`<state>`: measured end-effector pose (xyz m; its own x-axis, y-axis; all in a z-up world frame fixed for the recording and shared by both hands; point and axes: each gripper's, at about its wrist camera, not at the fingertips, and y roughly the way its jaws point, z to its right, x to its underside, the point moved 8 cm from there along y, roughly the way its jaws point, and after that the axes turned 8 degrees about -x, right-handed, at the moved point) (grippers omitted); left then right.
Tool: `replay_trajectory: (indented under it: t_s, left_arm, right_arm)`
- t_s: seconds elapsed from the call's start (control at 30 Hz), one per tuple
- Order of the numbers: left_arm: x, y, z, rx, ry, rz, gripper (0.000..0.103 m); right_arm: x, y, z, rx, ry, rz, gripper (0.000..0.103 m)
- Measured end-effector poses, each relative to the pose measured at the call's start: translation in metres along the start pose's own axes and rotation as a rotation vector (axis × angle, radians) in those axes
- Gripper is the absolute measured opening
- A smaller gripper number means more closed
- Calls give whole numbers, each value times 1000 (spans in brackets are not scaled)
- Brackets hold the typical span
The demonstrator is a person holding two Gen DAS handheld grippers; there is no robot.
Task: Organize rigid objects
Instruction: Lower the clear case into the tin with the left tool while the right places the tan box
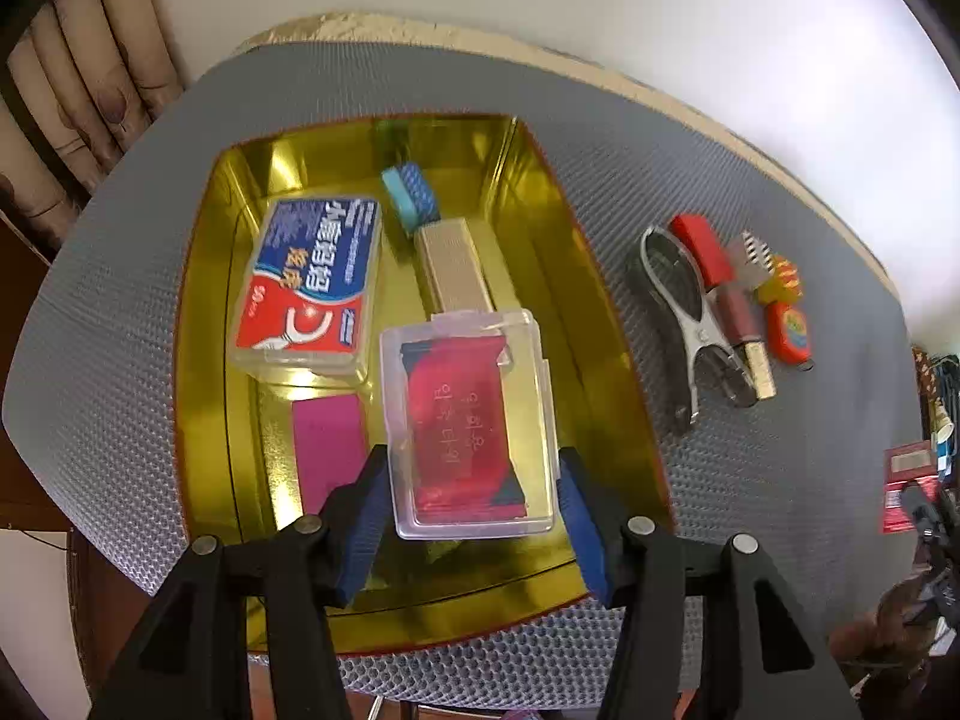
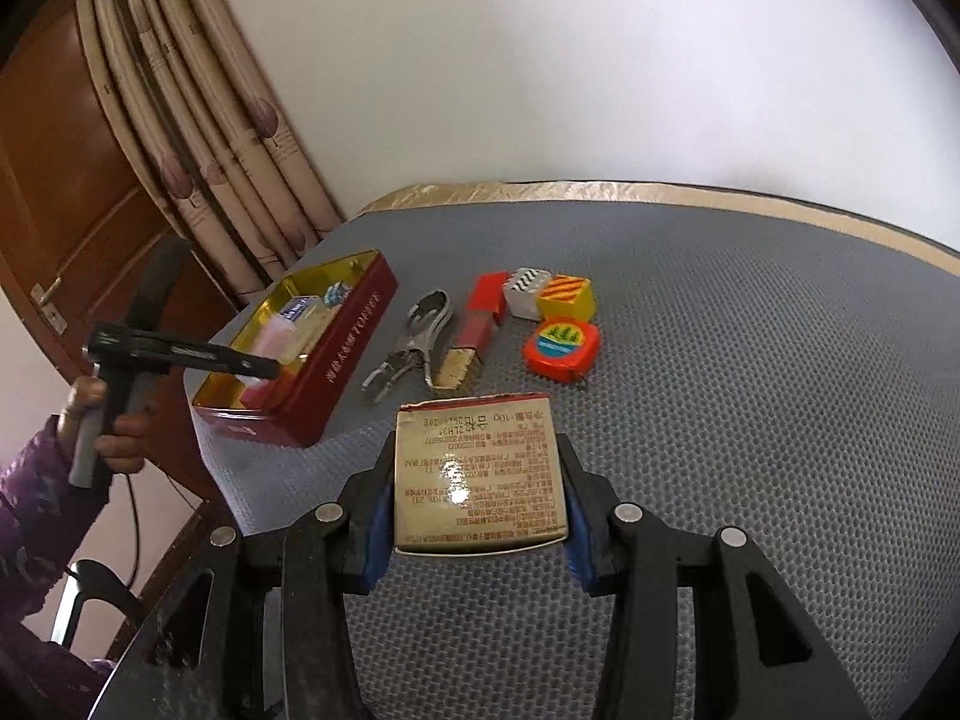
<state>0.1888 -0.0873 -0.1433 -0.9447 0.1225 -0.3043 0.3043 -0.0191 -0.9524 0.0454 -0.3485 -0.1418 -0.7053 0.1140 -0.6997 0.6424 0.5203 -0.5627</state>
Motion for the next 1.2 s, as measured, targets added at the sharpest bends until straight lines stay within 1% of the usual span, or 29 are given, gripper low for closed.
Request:
replay_trajectory:
  t_s: [0.1,0.17,0.33,0.4,0.47,0.5,0.57,0.63,0.67,0.77,0.83,0.9,0.97,1.03,1.1,1.2]
  left_arm:
    - [5,5,2,-16,28,-10,55]
    - [8,8,4,-32,53,-23,55]
    - [12,5,2,-62,57,-18,55]
    - [16,-10,-4,-56,15,24,55]
    - [24,-35,-14,-50,-46,97,56]
    - [28,-45,-21,-66,-73,129,55]
    - [40,-68,-36,-131,-148,213,56]
    - [52,-83,-48,-181,-190,277,56]
    - [56,-85,-54,-198,-204,288,56]
    - [69,-87,-74,-214,-264,332,56]
    - [75,-82,-86,-219,-305,341,56]
    - [74,-77,-94,-192,-330,337,56]
    - [73,-71,-98,-202,-316,329,56]
    - [74,-63,-100,-220,-301,298,56]
    - [73,-59,-98,-176,-304,280,56]
    - [70,-58,-97,-167,-299,280,56]
  right_arm:
    - [-6,6,-12,-13,-21,-7,43]
    - [-10,11,-22,-37,-33,-15,43]
    - [-30,31,-56,-92,-84,-27,43]
    - [-44,43,-75,-132,-113,-34,43]
    - [-58,58,-95,-181,-138,-40,43]
    - [-64,65,-104,-203,-148,-46,43]
    - [-80,90,-126,-234,-188,-69,43]
    - [-91,114,-142,-264,-218,-94,43]
    - [-97,129,-150,-271,-232,-109,43]
    - [-109,182,-164,-261,-264,-174,43]
    - [-115,209,-165,-235,-271,-206,43]
    - [-120,236,-164,-216,-264,-233,43]
    - [-122,254,-162,-191,-277,-247,43]
    - [-124,274,-159,-157,-284,-261,43]
    - [-125,288,-154,-132,-283,-267,43]
    - [-124,302,-148,-92,-278,-271,43]
